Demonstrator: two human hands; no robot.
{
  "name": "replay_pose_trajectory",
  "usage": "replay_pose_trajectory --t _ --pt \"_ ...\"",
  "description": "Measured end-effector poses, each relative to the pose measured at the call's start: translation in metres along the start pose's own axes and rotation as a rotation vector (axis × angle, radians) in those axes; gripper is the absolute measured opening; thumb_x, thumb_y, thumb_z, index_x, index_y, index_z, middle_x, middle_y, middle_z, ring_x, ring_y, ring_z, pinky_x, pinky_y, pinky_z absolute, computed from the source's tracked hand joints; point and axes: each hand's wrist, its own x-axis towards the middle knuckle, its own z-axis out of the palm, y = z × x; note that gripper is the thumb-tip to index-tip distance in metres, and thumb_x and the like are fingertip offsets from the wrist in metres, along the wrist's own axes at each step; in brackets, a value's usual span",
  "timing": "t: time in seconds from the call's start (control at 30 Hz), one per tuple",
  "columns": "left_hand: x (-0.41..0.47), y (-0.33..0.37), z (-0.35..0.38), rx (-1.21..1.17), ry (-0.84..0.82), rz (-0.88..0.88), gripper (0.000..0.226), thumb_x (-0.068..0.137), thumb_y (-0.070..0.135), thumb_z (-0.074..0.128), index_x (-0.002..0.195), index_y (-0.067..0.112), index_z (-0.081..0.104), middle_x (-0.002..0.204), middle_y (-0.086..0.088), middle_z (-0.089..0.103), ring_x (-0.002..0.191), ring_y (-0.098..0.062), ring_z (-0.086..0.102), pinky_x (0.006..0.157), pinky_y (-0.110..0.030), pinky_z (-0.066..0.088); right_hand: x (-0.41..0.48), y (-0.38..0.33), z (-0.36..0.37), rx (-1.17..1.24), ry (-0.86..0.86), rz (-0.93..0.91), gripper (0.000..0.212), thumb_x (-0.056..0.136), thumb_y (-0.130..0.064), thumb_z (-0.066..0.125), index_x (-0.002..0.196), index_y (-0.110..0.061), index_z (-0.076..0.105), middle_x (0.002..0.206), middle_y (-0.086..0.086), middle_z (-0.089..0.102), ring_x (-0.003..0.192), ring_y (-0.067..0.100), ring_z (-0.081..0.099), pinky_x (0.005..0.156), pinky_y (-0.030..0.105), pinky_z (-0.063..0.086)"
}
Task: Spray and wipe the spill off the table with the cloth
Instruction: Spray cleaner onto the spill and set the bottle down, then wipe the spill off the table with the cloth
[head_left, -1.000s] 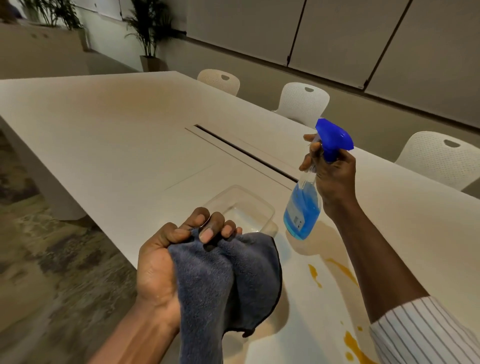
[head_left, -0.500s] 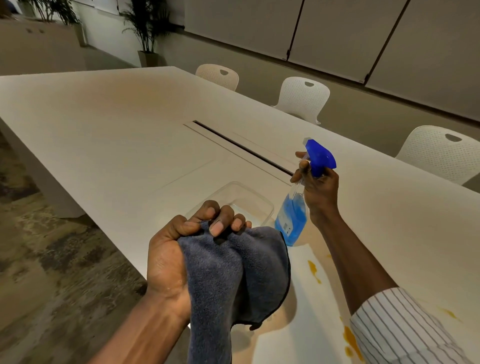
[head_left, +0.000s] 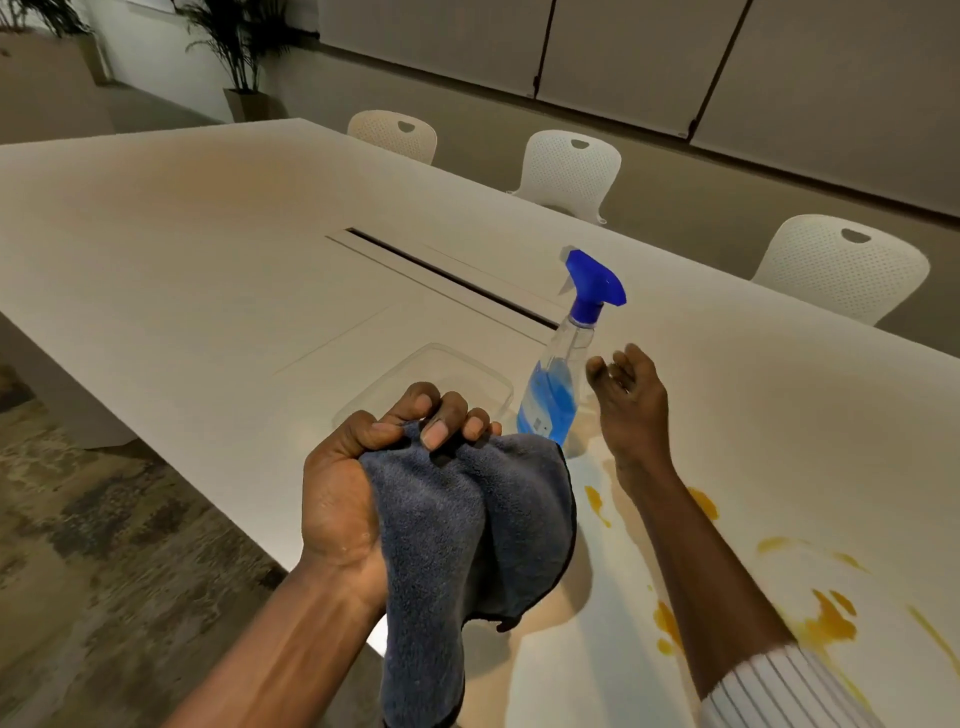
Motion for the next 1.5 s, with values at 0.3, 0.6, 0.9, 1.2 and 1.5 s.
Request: replay_pose_trajectory --t 0.3,0.6,0.9,1.2,1.5 --pt "0.014 -0.052 0.031 -0.037 -0.103 -0.199 0.014 0.067 0.015 0.053 0.081 0.017 0.052 0.073 0.000 0.051 0.085 -0.024 0.058 0.111 -0.039 0.043 -0.145 0.000 -0.091 0.359 -0.351 0.071 0.090 0.071 -0.069 0.077 0.140 -0.014 0.057 0.138 0.008 0.067 0.131 0.031 0.061 0.108 0.046 0.050" --pt "0.021 -0.130 0.051 0.032 -0.084 -0.421 0.020 0.074 0.015 0.045 0.088 0.014 0.060 0.079 -0.002 0.057 0.084 -0.027 0.065 0.091 -0.042 0.064 -0.203 0.014 -0.156 0.476 -0.118 0.392 0.048 0.080 -0.020 0.083 0.125 -0.010 0.070 0.122 0.013 0.076 0.113 0.034 0.072 0.098 0.049 0.057" --pt "0.006 -0.177 0.024 0.703 -0.097 -0.315 0.056 0.083 -0.012 0.042 0.128 0.003 0.071 0.133 -0.014 0.078 0.131 -0.031 0.072 0.110 -0.042 0.059 -0.229 -0.005 -0.255 0.566 0.212 0.409 0.044 0.075 -0.023 0.075 0.115 -0.003 0.075 0.112 0.024 0.077 0.104 0.041 0.074 0.077 0.046 0.063" --pt "-0.103 -0.197 -0.077 1.831 -0.455 0.051 0.066 0.097 0.058 0.063 0.158 0.033 0.052 0.173 0.016 0.041 0.160 -0.009 0.040 0.119 -0.034 0.046 -0.240 0.019 -0.302 -0.210 0.546 0.156 0.045 0.067 -0.036 0.090 0.106 -0.025 0.072 0.092 -0.010 0.079 0.083 0.007 0.075 0.070 0.024 0.060" --pt "-0.117 -0.216 -0.109 2.397 -0.556 0.308 0.078 0.109 0.063 0.039 0.161 0.005 0.047 0.177 -0.013 0.034 0.164 -0.028 0.035 0.125 -0.046 0.034 -0.261 0.116 -0.200 -0.761 0.265 0.014 0.054 0.083 -0.044 0.078 0.122 -0.021 0.049 0.126 0.006 0.059 0.123 0.028 0.054 0.100 0.050 0.053"
